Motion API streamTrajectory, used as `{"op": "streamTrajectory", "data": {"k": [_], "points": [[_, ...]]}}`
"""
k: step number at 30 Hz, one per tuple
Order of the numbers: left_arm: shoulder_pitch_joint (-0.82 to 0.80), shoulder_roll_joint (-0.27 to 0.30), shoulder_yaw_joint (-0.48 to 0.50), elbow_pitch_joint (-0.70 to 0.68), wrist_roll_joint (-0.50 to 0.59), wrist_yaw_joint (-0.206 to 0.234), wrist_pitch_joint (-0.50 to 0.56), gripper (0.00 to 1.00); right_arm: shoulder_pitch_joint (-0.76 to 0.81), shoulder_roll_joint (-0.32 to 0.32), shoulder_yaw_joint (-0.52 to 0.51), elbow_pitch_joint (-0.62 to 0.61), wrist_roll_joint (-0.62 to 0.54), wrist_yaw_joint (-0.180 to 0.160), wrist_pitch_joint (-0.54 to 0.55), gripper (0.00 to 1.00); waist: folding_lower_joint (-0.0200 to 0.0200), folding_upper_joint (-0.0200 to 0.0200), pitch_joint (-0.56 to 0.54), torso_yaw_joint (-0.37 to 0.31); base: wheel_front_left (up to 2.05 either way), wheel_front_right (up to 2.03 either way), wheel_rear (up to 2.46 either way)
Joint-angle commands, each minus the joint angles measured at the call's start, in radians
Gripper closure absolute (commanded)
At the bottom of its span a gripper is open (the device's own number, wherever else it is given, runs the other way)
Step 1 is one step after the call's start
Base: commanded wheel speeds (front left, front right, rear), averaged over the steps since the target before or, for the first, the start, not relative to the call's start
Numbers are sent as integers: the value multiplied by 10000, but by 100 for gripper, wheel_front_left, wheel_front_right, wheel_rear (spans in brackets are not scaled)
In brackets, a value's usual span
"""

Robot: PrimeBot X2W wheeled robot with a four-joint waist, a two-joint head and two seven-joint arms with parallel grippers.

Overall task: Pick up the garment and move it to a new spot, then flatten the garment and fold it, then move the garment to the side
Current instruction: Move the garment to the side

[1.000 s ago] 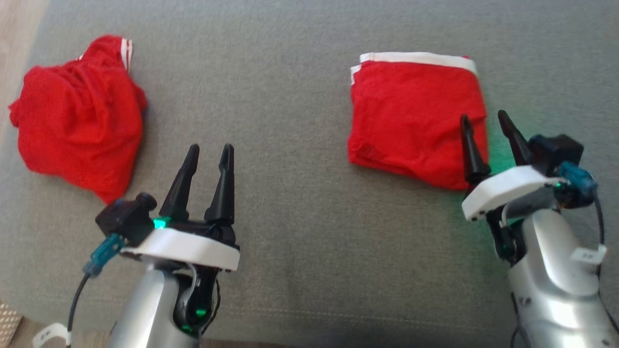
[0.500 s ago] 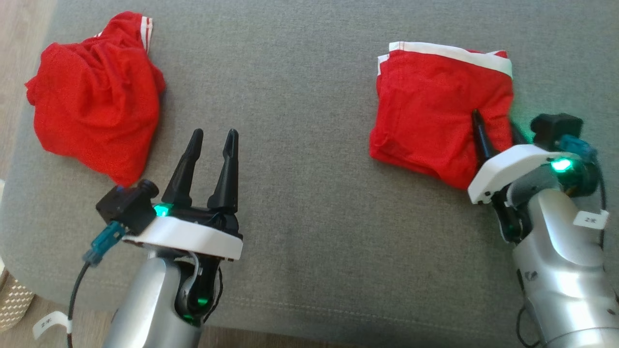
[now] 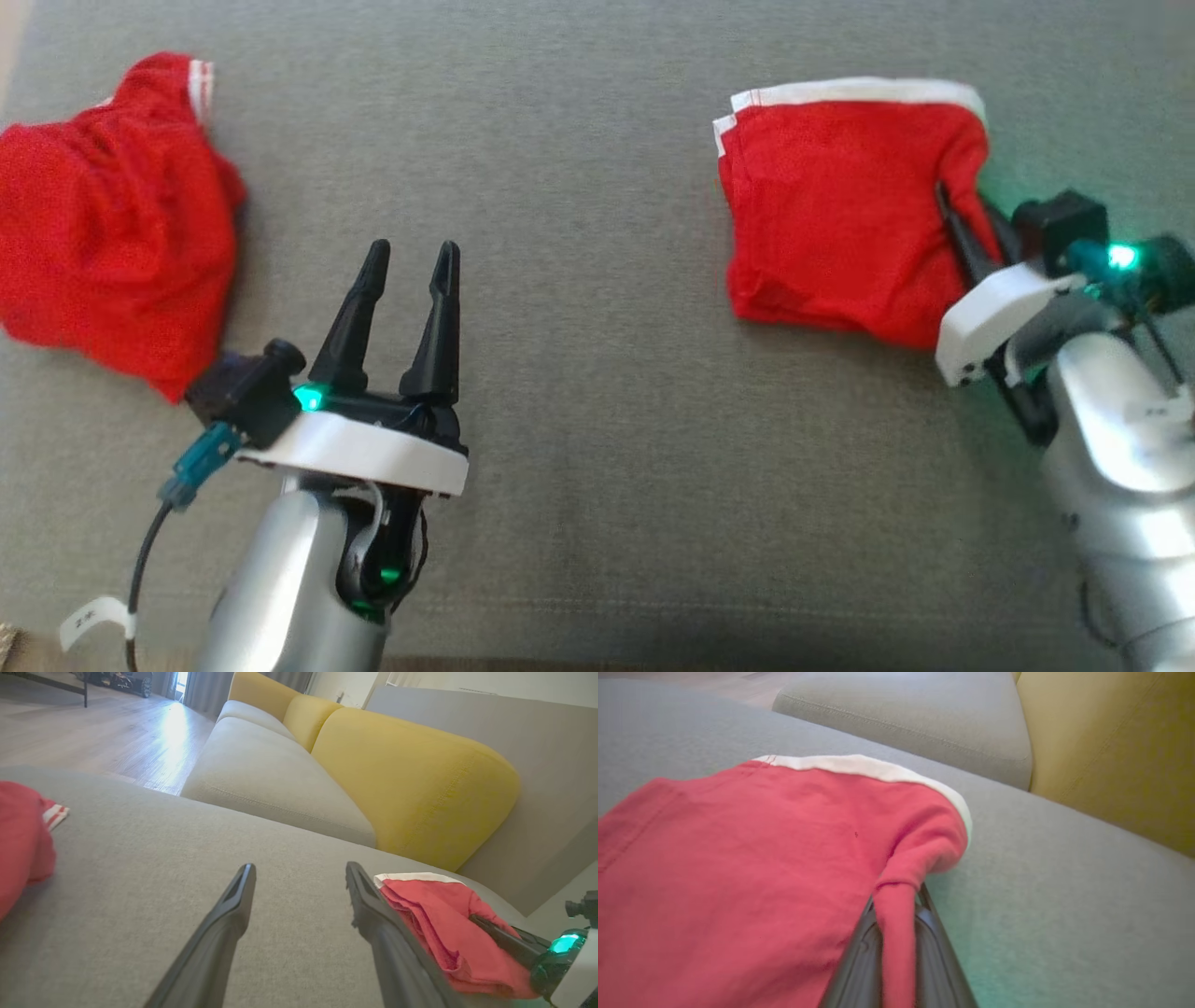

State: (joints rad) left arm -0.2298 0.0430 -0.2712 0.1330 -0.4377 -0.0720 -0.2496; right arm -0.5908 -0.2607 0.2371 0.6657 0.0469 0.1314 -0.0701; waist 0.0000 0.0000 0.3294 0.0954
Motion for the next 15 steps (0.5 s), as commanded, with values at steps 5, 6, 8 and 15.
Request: {"op": "streamTrajectory", "data": {"k": [5, 6, 8, 15], "points": [[-632, 72, 371, -371, 254, -196, -122, 0, -556, -883, 575, -557, -77, -7, 301, 100, 0, 0, 280, -780, 0, 0, 0], [-733, 72, 343, -368, 285, -226, -122, 0, -618, -1110, 644, -592, -64, -7, 369, 100, 0, 0, 337, -900, 0, 0, 0], [-962, 72, 259, -387, 324, -280, -122, 0, -741, -1553, 661, -656, 51, -7, 490, 100, 0, 0, 473, -1117, 0, 0, 0], [-1777, 72, -95, -693, 25, -407, -122, 0, -1090, -2618, 209, -931, 427, -7, 776, 100, 0, 0, 1070, -1778, 0, 0, 0]]}}
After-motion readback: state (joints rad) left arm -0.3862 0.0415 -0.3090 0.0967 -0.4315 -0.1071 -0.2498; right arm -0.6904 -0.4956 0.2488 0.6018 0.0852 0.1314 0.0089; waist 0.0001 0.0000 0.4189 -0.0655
